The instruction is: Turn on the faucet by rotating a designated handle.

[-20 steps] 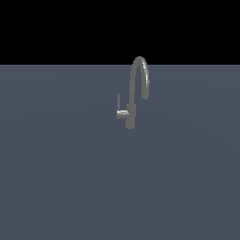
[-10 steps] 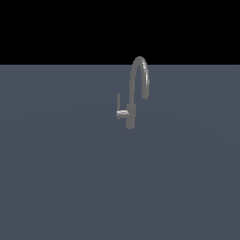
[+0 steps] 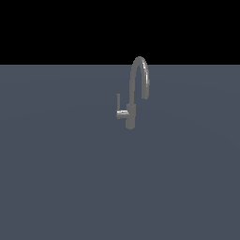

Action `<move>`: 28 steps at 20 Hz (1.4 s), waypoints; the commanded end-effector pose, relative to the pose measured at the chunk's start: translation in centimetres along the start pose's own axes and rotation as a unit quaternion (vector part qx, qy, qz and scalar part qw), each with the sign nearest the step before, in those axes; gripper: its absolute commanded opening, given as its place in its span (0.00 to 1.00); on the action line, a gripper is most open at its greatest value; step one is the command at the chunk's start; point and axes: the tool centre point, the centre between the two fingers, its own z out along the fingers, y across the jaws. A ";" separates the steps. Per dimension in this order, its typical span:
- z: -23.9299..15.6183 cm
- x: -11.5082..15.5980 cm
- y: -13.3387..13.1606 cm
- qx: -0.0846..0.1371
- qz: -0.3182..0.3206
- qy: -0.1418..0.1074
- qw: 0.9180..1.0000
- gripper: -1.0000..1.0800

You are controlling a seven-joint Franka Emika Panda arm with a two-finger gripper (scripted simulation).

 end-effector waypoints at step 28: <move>34.3 -9.5 2.4 -0.153 0.131 -0.024 0.979 0.00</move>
